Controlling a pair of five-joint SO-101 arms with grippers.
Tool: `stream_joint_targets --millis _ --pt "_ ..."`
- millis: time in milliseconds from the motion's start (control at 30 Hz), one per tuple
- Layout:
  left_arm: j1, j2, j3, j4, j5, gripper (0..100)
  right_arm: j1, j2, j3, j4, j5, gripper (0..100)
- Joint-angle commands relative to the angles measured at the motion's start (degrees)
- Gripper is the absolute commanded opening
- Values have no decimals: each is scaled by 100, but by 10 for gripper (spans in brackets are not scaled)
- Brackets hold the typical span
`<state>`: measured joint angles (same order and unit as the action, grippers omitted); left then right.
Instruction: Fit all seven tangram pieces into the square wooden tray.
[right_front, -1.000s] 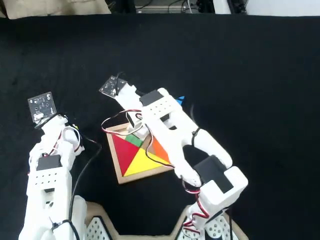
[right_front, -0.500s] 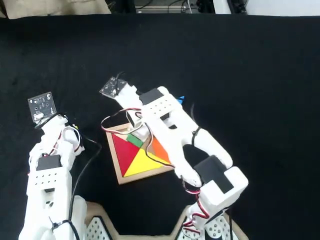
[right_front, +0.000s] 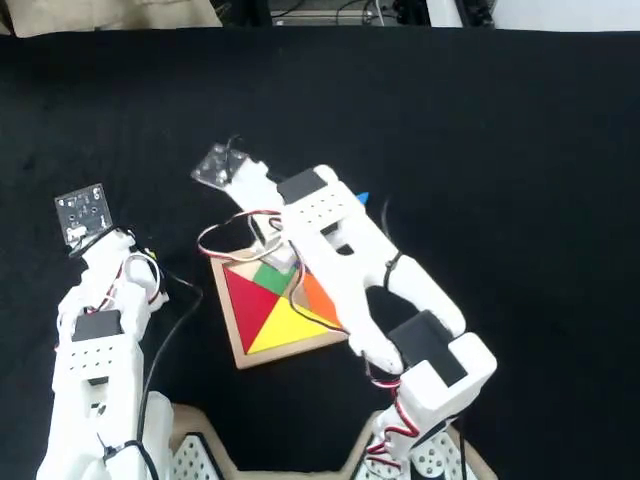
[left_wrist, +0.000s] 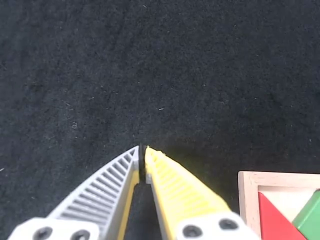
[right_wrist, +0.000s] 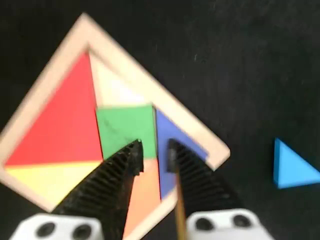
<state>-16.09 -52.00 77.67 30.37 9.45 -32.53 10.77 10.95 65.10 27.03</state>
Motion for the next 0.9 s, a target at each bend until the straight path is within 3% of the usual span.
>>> stream_joint_targets --millis 0,333,867 --pt "-40 -9 -40 -123 26 30 -325 127 -356 -352 53 23" --pt "-40 -18 -40 -123 26 30 -598 1033 -831 -457 53 11" --pt "-40 -18 -40 -123 26 30 -448 778 -769 193 62 11"
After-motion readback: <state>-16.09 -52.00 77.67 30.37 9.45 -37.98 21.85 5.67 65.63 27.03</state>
